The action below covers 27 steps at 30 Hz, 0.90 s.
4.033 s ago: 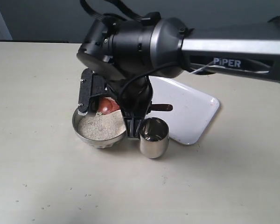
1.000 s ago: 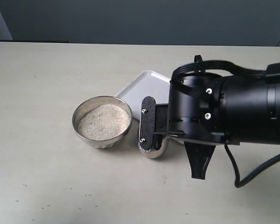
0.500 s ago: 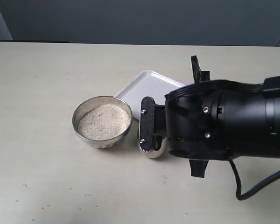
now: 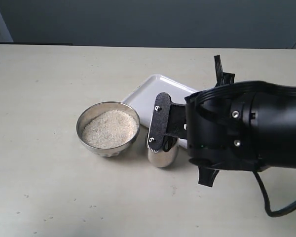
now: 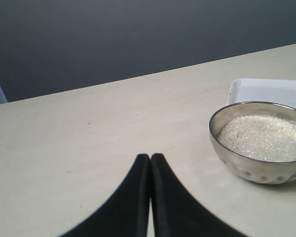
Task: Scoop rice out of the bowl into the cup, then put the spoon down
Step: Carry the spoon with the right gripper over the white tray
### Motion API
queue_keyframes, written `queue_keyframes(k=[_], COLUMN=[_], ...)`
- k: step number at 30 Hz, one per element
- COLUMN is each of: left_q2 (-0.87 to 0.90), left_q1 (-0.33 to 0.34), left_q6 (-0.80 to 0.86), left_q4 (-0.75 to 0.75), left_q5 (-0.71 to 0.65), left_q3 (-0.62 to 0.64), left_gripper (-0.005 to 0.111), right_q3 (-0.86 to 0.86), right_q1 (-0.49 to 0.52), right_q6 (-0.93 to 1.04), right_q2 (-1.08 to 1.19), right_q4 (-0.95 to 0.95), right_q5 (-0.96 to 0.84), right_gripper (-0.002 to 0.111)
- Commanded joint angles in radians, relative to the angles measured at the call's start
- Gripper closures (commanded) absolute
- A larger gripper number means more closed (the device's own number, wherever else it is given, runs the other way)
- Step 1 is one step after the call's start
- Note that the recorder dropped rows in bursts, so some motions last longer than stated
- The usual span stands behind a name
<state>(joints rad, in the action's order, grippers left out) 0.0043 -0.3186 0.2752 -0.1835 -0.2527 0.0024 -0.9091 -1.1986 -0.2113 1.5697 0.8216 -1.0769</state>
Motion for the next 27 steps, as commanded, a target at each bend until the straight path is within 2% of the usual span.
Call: queue_keyframes(k=[1,8,17,27], left_q2=[-0.004,-0.004,-0.004,-0.004], left_q1=[-0.005,-0.005,-0.005,-0.005], left_q6=[-0.004,-0.004,-0.004,-0.004], left_q4=[-0.001,-0.001,-0.001,-0.001], left_q5=[0.012,0.012,0.012,0.012], left_q3=[-0.002,-0.002,-0.002,-0.002], left_gripper=[0.106,0.106,0.106,0.106], right_q3=[0.002,0.002,0.002,0.002], right_q1=[0.008,0.148,0.341,0.566], right_q6=[-0.085,-0.141,-0.139,0.110], right_q2=[-0.035,-0.086,-0.136,-0.123], right_q4=[0.009,-0.119,-0.193,-0.408], right_q5=[0.015,0.144,0.342,0.573], right_gripper=[0.109,0.109,0.109,0.109])
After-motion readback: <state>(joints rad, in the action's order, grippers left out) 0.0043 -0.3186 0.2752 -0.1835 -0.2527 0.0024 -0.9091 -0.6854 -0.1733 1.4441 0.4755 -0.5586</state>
